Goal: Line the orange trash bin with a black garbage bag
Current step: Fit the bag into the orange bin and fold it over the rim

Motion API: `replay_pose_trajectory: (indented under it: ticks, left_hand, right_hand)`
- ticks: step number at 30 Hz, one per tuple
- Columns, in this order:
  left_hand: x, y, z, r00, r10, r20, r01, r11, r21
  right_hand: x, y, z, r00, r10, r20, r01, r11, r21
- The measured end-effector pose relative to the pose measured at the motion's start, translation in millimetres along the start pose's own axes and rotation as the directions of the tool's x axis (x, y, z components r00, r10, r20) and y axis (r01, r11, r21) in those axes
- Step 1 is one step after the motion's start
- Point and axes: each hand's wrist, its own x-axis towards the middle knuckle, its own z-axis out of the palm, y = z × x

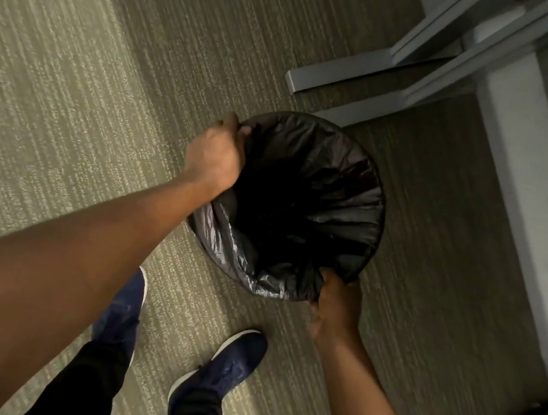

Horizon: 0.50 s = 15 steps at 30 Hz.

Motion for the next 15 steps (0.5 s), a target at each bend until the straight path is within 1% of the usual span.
replay_pose_trajectory:
  ticks: [1,2,3,4,5,6,7,8,9,10,11,12,14,15]
  left_hand:
    - [3,-3,-2,1.000,-0.018,-0.001,0.018,0.999,-0.051]
    - [6,-4,-3,0.998,-0.051,0.032,0.054,0.993,-0.109]
    - [10,-5,-3,0.990,-0.107,0.089,0.121,0.976,-0.181]
    - [13,-4,-3,0.968,-0.190,0.163,0.230,0.930,-0.285]
    - [16,-3,-3,0.919,-0.289,0.267,0.380,0.827,-0.415]
    - [19,-2,-4,0.841,-0.372,0.393,0.536,0.669,-0.514]
    - [21,-3,-6,0.751,-0.419,0.511,0.659,0.521,-0.543]
    - [20,-4,-9,0.679,-0.427,0.598,0.734,0.427,-0.529]
    - [19,-4,-11,0.637,-0.421,0.645,0.769,0.405,-0.495]
    - [19,-5,-11,0.630,-0.416,0.656,0.774,0.413,-0.480]
    - [19,-5,-9,0.651,-0.426,0.628,0.756,0.439,-0.486]
    - [19,-5,-7,0.687,-0.449,0.572,0.725,0.476,-0.497]
    - [16,-5,-8,0.761,-0.510,0.402,0.649,0.579,-0.494]
    - [10,-5,-13,0.796,-0.517,0.313,0.602,0.634,-0.485]
  right_hand:
    - [-3,1,-3,1.000,0.005,-0.002,-0.005,1.000,-0.004]
    - [-5,2,-7,1.000,0.011,-0.007,-0.011,1.000,-0.006]
    - [-7,3,-10,1.000,0.015,-0.010,-0.015,1.000,-0.005]
    - [-8,4,-12,1.000,0.016,-0.015,-0.016,1.000,0.000]
    - [-9,6,-15,1.000,0.012,-0.020,-0.012,1.000,0.006]
    - [-9,7,-17,1.000,0.007,-0.024,-0.007,1.000,0.010]
    - [-9,7,-19,1.000,0.006,-0.025,-0.006,1.000,0.013]
    - [-9,8,-21,1.000,0.012,-0.023,-0.012,1.000,0.019]
    - [-8,9,-23,1.000,0.021,-0.020,-0.020,0.999,0.031]
    - [-6,9,-25,0.999,0.029,-0.016,-0.028,0.999,0.045]
    - [-4,9,-26,0.999,0.036,-0.013,-0.035,0.998,0.058]
    - [-3,8,-26,0.999,0.041,-0.014,-0.040,0.996,0.074]
    - [1,5,-23,0.999,0.047,-0.027,-0.043,0.990,0.132]
    - [3,3,-20,0.998,0.052,-0.037,-0.045,0.986,0.160]
